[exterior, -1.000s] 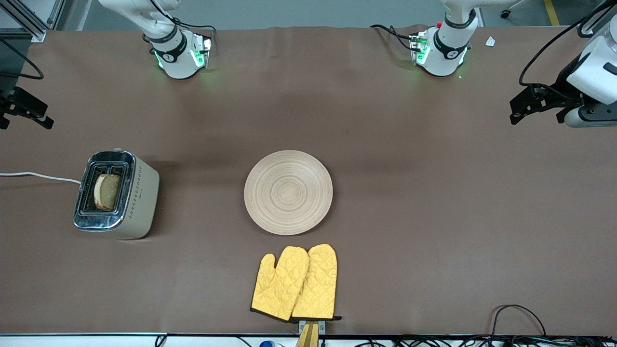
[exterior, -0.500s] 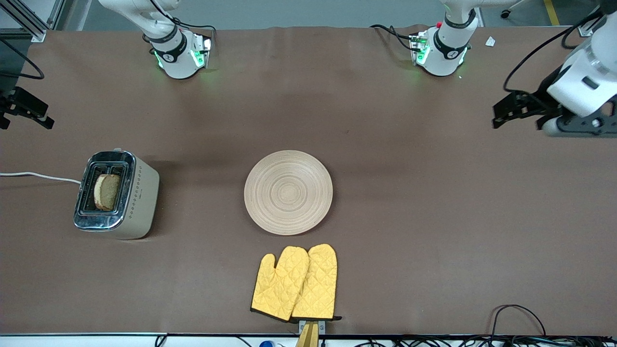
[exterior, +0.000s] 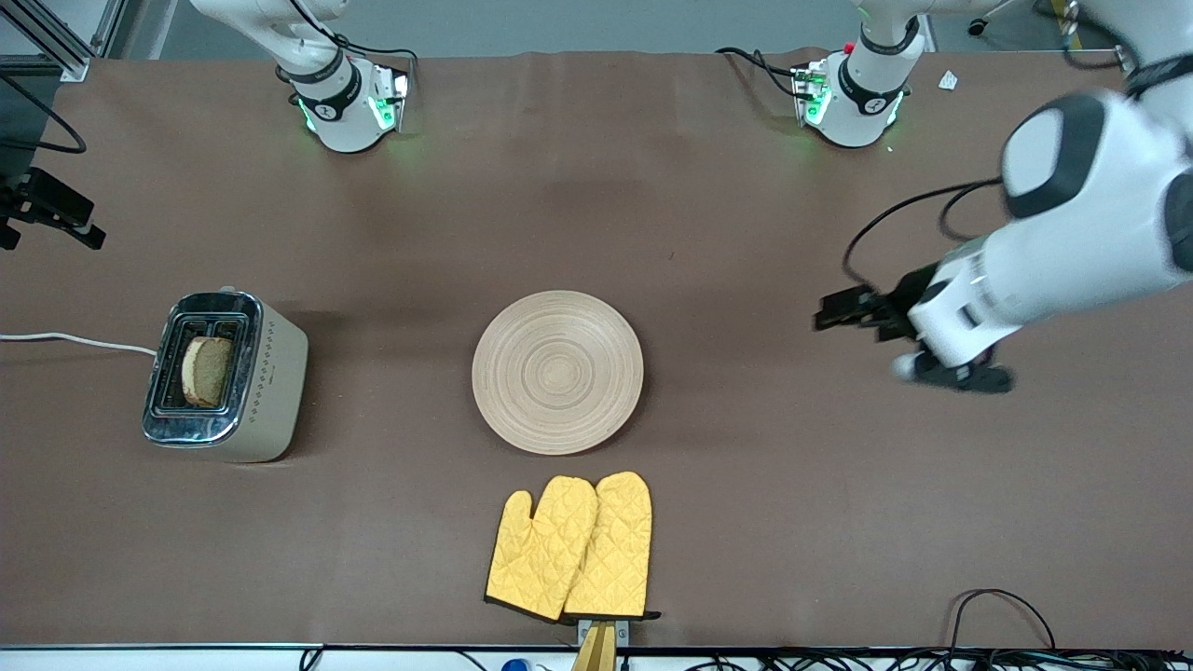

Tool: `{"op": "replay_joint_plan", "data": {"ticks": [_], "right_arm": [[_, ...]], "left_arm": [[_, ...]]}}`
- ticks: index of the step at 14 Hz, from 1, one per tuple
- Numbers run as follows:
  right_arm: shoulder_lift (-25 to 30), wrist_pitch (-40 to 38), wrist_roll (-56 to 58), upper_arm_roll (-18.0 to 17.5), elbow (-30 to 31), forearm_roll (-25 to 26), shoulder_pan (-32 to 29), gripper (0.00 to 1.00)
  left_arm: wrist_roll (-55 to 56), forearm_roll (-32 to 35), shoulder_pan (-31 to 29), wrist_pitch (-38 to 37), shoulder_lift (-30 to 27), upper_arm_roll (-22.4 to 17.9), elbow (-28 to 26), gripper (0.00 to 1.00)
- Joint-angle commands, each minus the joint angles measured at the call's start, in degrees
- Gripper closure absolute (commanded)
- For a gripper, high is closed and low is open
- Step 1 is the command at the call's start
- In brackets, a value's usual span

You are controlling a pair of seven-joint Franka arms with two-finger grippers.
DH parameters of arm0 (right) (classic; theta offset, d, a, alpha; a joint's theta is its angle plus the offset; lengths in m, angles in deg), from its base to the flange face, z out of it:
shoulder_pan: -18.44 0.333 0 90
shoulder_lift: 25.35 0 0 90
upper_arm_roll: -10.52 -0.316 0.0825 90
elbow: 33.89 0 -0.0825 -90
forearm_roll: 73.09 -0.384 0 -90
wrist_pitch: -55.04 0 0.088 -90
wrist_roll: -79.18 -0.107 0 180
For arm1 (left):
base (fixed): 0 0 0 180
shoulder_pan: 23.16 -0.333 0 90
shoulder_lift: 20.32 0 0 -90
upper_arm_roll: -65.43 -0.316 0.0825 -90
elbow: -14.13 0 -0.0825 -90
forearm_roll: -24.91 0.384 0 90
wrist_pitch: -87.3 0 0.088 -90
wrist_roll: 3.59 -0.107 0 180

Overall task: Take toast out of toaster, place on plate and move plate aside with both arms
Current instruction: 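Move the left gripper toward the wooden plate rim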

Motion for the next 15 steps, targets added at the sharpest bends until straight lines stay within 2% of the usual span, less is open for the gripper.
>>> {"op": "replay_joint_plan", "data": {"ticks": [1, 4, 15], "right_arm": [[1.7, 0.0, 0.6, -0.4, 1.7, -0.2, -0.4, 0.0], [1.4, 0.0, 0.9, -0.4, 1.1, -0.2, -0.5, 0.0], [1.1, -0.8, 0.9, 0.0, 0.5, -0.2, -1.1, 0.0]], "left_arm": [[-5.2, -6.3, -0.1, 6.2, 8.6, 2.1, 2.3, 0.0], [-6.3, -8.2, 0.3, 10.5, 12.6, 3.3, 2.4, 0.0], [-6.6, -11.2, 0.4, 10.8, 15.1, 3.5, 2.8, 0.0]]}}
